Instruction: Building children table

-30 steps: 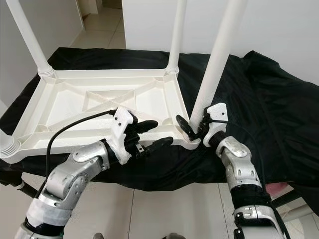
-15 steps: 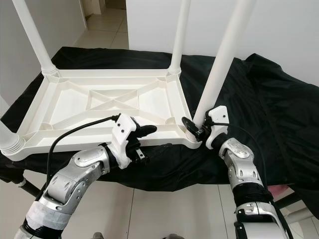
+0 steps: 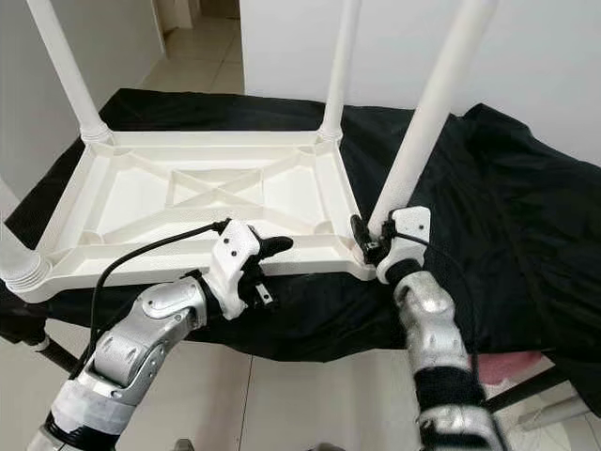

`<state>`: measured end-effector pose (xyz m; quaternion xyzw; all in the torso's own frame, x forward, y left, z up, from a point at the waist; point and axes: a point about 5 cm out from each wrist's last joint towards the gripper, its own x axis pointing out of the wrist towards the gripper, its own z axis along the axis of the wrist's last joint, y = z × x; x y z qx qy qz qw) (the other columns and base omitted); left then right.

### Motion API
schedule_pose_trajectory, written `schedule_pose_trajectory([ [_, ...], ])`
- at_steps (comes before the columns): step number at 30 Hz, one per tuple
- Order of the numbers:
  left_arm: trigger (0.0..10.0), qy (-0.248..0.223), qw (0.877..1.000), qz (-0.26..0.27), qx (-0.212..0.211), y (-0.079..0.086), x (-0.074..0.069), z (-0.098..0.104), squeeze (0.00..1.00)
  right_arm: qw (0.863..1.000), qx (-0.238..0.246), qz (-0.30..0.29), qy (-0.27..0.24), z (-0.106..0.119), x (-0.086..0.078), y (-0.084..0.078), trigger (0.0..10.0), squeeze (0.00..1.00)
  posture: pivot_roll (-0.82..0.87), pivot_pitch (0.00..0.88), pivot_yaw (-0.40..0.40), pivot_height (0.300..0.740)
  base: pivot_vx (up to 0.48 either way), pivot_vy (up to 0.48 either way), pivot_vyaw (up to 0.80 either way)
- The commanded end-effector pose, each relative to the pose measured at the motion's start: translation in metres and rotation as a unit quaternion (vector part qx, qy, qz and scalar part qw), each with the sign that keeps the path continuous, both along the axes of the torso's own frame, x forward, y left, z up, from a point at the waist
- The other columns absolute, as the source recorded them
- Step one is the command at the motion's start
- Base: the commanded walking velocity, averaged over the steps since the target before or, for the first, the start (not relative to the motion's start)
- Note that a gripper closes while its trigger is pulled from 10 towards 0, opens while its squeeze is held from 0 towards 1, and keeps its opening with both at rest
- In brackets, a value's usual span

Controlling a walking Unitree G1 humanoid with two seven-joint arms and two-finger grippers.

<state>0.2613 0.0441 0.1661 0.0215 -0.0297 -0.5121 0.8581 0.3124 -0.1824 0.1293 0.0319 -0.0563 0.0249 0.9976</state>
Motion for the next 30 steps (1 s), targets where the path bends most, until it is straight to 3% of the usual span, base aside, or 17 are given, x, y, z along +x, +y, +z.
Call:
schedule_pose_trajectory([
  [1,10.0,0.001,1.0,0.014,-0.003,-0.001,0.003,0.0,0.0,0.997,0.026,-0.051,0.044,-0.016,-0.005,-0.01,10.0,0.0,-0.06,0.0,-0.03,0.74,0.0,0.0,0.0],
  [3,10.0,0.0,1.0,0.016,-0.008,-0.004,0.003,0.0,0.0,0.987,0.05,-0.13,0.077,-0.026,-0.009,-0.002,10.0,0.0,-0.07,0.0,-0.031,0.74,0.0,0.0,0.0],
  [6,10.0,-0.003,1.0,0.017,-0.01,-0.006,0.004,0.001,0.0,0.982,0.054,-0.158,0.087,-0.028,-0.01,0.001,10.0,0.0,-0.07,0.0,-0.032,0.74,0.0,0.0,0.0],
  [8,10.0,-0.007,1.0,0.018,-0.011,-0.007,0.005,0.001,0.0,0.976,0.049,-0.19,0.093,-0.029,-0.014,0.014,10.0,0.0,-0.07,0.0,-0.033,0.74,0.0,0.0,0.0],
  [13,10.0,-0.012,1.0,0.023,-0.013,-0.007,0.006,0.002,0.0,0.984,0.042,-0.153,0.078,-0.025,-0.016,0.033,10.0,0.0,-0.06,0.0,-0.037,0.74,0.0,0.0,0.0],
  [15,10.0,-0.013,1.0,0.025,-0.014,-0.006,0.007,0.002,0.0,0.985,0.04,-0.15,0.073,-0.023,-0.016,0.033,10.0,0.0,-0.06,0.0,-0.038,0.74,0.0,0.0,0.0],
  [16,10.0,-0.013,0.999,0.026,-0.017,-0.006,0.007,0.002,0.0,0.986,0.038,-0.15,0.068,-0.02,-0.016,0.03,10.0,0.29,-0.05,0.0,-0.038,0.74,0.0,0.0,0.0],
  [18,10.0,-0.013,0.999,0.027,-0.018,-0.006,0.007,0.003,0.0,0.986,0.039,-0.15,0.063,-0.018,-0.015,0.028,10.0,0.29,-0.05,0.0,-0.038,0.74,0.0,0.0,0.0],
  [19,10.0,-0.014,0.999,0.028,-0.017,-0.006,0.007,0.003,0.0,0.987,0.037,-0.148,0.057,-0.016,-0.015,0.027,10.0,0.79,-0.05,0.0,-0.038,0.74,0.0,0.0,0.0],
  [20,10.0,-0.015,0.999,0.027,-0.017,-0.006,0.007,0.003,0.0,0.989,0.033,-0.137,0.043,-0.011,-0.014,0.026,10.0,1.0,-0.05,0.0,-0.038,0.74,0.0,0.0,0.0],
  [30,10.0,-0.011,1.0,0.014,-0.02,-0.003,0.004,0.004,0.0,0.997,0.009,-0.081,0.009,-0.002,-0.016,0.019,10.0,1.0,-0.05,0.0,-0.037,0.74,0.0,0.0,0.0],
])
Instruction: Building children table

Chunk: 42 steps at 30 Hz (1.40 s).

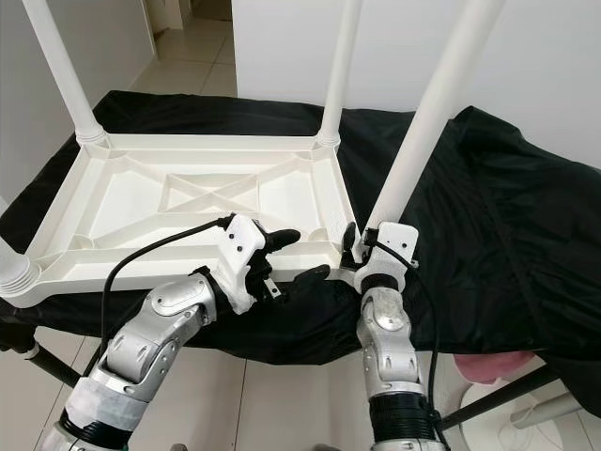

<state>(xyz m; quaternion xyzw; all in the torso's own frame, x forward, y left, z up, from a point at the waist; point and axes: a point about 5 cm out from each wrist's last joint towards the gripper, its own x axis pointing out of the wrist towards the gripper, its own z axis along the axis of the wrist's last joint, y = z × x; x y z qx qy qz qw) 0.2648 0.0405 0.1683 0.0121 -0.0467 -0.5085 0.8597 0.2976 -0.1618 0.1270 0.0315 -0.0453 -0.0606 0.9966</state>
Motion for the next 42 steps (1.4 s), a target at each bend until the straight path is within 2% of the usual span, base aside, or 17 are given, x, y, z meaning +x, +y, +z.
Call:
schedule_pose_trajectory([
  [1,10.0,-0.001,1.0,0.0,-0.001,0.002,-0.001,0.001,0.0,1.0,0.002,0.024,-0.011,0.001,-0.003,-0.007,10.0,1.0,-0.05,0.0,-0.037,0.74,0.0,0.0,0.0],
  [2,10.0,0.0,1.0,-0.008,0.001,0.004,-0.003,0.001,0.0,0.999,0.001,0.042,-0.015,0.002,-0.004,-0.011,10.0,0.91,-0.05,0.0,-0.034,0.74,0.0,0.0,0.0],
  [4,10.0,0.001,1.0,-0.014,0.003,0.004,-0.004,0.001,0.0,0.998,0.001,0.054,-0.017,0.002,-0.004,-0.013,10.0,0.91,-0.04,0.0,-0.033,0.74,0.0,0.0,0.0],
  [5,10.0,0.004,1.0,-0.024,0.014,0.006,-0.006,-0.002,0.0,0.997,-0.006,0.075,-0.021,0.003,-0.004,-0.018,10.0,0.0,-0.04,0.0,-0.032,0.74,0.0,0.0,0.0],
  [9,10.0,0.004,0.999,-0.028,0.026,0.007,-0.006,-0.005,0.0,0.995,-0.013,0.095,-0.023,0.003,-0.003,-0.02,10.0,0.0,-0.04,0.0,-0.027,0.74,0.0,0.0,0.0],
  [12,10.0,0.011,0.998,-0.04,0.051,0.008,-0.007,-0.012,0.0,0.979,-0.035,0.196,-0.033,0.007,-0.001,-0.022,10.0,0.0,-0.04,0.0,-0.016,0.74,0.0,0.0,0.0],
  [14,10.0,0.011,0.998,-0.04,0.051,0.008,-0.007,-0.012,0.0,0.979,-0.035,0.196,-0.033,0.007,-0.001,-0.022,10.0,0.0,-0.04,0.0,-0.016,0.74,0.0,0.0,0.0],
  [15,10.0,0.013,0.997,-0.043,0.056,0.008,-0.007,-0.013,0.0,0.972,-0.044,0.231,-0.031,0.008,-0.001,-0.023,10.0,0.0,-0.04,0.0,-0.013,0.74,0.0,0.0,0.0],
  [16,10.0,0.013,0.997,-0.043,0.056,0.008,-0.007,-0.013,0.0,0.972,-0.044,0.231,-0.031,0.008,-0.001,-0.023,10.0,0.0,-0.04,0.0,-0.013,0.74,0.0,0.0,0.0],
  [18,10.0,0.009,0.997,-0.045,0.066,0.008,-0.007,-0.014,0.0,0.957,-0.063,0.282,-0.02,0.009,0.002,-0.028,10.0,0.0,-0.04,0.0,-0.011,0.74,0.0,0.0,0.0],
  [21,10.0,0.008,0.997,-0.045,0.068,0.008,-0.007,-0.014,0.0,0.953,-0.068,0.295,-0.015,0.008,0.003,-0.029,10.0,0.0,-0.04,0.0,-0.011,0.74,0.0,0.0,0.0],
  [24,10.0,0.005,0.997,-0.05,0.066,0.004,-0.007,-0.013,0.0,0.937,-0.1,0.334,0.005,0.005,0.01,-0.034,10.0,0.0,-0.05,0.0,-0.008,0.74,0.0,0.0,0.0],
  [30,10.0,0.0,0.996,-0.057,0.072,0.001,-0.008,-0.013,0.0,0.931,-0.108,0.348,0.019,0.002,0.016,-0.039,10.0,0.0,-0.05,0.0,-0.006,0.74,0.0,0.0,0.0],
  [31,10.0,0.0,0.996,-0.057,0.073,0.001,-0.008,-0.013,0.0,0.931,-0.107,0.349,0.021,0.002,0.018,-0.041,6.9,0.0,-0.05,0.0,-0.005,0.74,0.0,0.0,0.0],
  [32,10.0,-0.001,0.996,-0.056,0.072,0.0,-0.007,-0.013,0.0,0.931,-0.108,0.349,0.023,0.001,0.02,-0.042,1.3,0.0,-0.05,0.0,-0.005,0.74,0.0,0.0,0.0],
  [33,10.0,-0.002,0.996,-0.056,0.071,-0.001,-0.007,-0.013,0.0,0.93,-0.109,0.35,0.024,0.001,0.021,-0.043,0.0,0.0,-0.05,0.0,-0.005,0.74,0.0,0.0,0.0],
  [42,10.0,-0.007,0.996,-0.053,0.07,-0.004,-0.007,-0.012,0.0,0.93,-0.098,0.353,0.025,0.0,0.025,-0.048,0.0,0.0,-0.05,0.0,-0.012,0.74,0.0,0.0,0.0],
])
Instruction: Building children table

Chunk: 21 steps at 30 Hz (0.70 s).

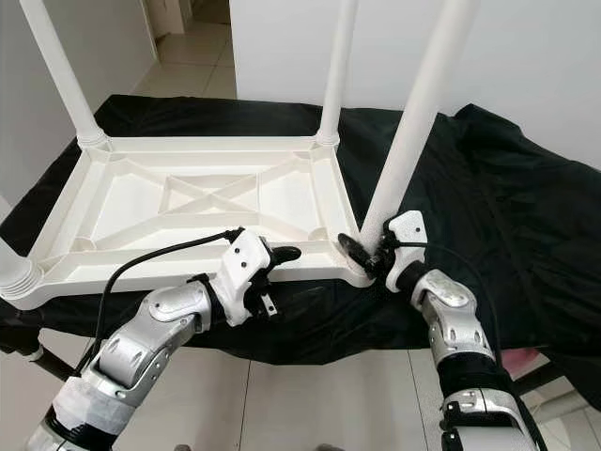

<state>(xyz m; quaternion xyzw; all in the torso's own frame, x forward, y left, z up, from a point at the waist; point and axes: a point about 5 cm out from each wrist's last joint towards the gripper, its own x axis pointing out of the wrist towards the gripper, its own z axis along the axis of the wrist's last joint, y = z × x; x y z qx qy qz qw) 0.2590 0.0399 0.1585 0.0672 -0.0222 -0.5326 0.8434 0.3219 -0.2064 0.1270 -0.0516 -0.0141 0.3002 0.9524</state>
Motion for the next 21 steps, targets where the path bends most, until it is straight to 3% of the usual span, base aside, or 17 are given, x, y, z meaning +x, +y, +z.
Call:
schedule_pose_trajectory([
  [1,10.0,0.0,1.0,-0.026,0.011,-0.002,-0.001,-0.002,0.0,1.0,-0.002,-0.007,-0.001,0.0,0.001,-0.004,1.3,0.0,-0.05,0.0,-0.014,0.74,0.0,0.0,0.0],
  [3,10.0,0.0,1.0,-0.026,0.012,-0.002,-0.001,-0.003,0.0,1.0,-0.002,-0.009,-0.004,0.0,0.002,-0.004,1.3,0.0,-0.05,0.0,-0.014,0.74,0.0,0.0,0.0],
  [4,10.0,-0.001,1.0,-0.024,0.013,-0.001,0.0,-0.003,0.0,1.0,0.001,-0.021,-0.009,0.001,0.003,-0.005,10.0,0.0,-0.05,0.0,-0.016,0.74,0.0,0.0,0.0],
  [8,10.0,-0.003,1.0,-0.021,0.014,0.0,0.001,-0.002,0.0,0.999,0.01,-0.038,-0.015,0.002,0.004,-0.006,10.0,0.0,-0.05,0.0,-0.017,0.74,0.0,0.0,0.0],
  [13,10.0,0.009,1.0,-0.002,-0.014,-0.001,0.004,0.003,0.0,0.993,0.027,-0.117,-0.018,0.002,0.006,-0.003,10.0,0.0,-0.06,0.0,-0.022,0.74,0.0,0.0,0.0],
  [21,10.0,0.007,1.0,0.002,-0.008,-0.001,0.006,0.0,0.0,0.984,0.044,-0.172,-0.001,-0.004,0.001,0.014,10.0,0.0,-0.07,0.0,-0.026,0.74,0.0,0.0,0.0],
])
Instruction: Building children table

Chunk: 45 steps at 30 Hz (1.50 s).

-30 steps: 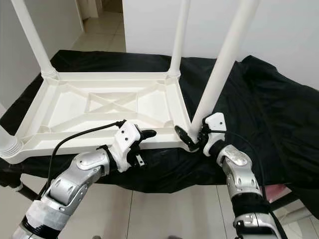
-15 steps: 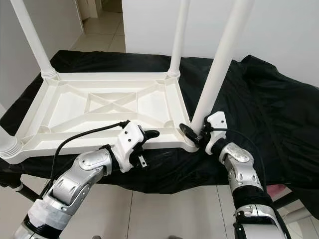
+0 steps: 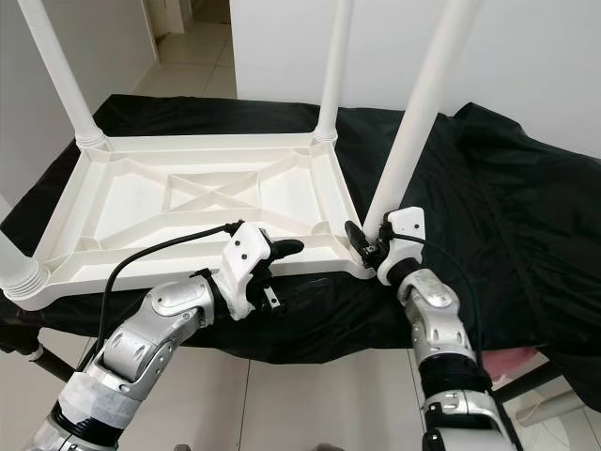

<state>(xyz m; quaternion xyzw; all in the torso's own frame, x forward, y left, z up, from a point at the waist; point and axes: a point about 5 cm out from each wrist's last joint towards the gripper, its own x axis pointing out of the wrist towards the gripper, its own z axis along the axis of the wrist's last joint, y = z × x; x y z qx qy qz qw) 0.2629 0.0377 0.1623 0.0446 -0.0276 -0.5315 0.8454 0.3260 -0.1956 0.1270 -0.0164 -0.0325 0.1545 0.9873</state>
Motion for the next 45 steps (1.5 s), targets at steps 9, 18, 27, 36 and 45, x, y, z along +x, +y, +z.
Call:
schedule_pose_trajectory([
  [9,10.0,0.004,1.0,0.011,0.011,0.005,0.001,-0.005,0.0,0.979,0.031,-0.2,0.026,-0.015,-0.021,0.027,10.0,0.0,-0.07,0.0,-0.04,0.74,0.0,0.0,0.0],
  [18,10.0,0.006,1.0,0.019,0.004,0.004,0.003,-0.004,0.0,0.968,0.075,-0.238,0.009,-0.004,-0.022,0.043,10.0,0.0,-0.07,0.0,-0.043,0.74,0.0,0.0,0.0],
  [27,10.0,0.005,1.0,0.017,-0.001,0.003,0.003,-0.003,0.0,0.969,0.076,-0.233,0.009,0.0,-0.024,0.043,10.0,0.85,-0.07,0.0,-0.046,0.74,0.0,0.0,0.0],
  [36,10.0,0.009,1.0,0.014,-0.016,0.002,-0.001,0.0,0.0,0.979,0.059,-0.194,-0.028,0.012,-0.027,0.023,10.0,1.0,-0.06,0.0,-0.046,0.74,0.0,0.0,0.0],
  [45,10.0,0.007,1.0,0.012,-0.023,0.003,0.0,0.002,0.0,0.997,0.043,-0.062,-0.023,0.011,-0.027,0.02,10.0,0.0,-0.07,0.0,-0.044,0.74,0.0,0.0,0.0],
])
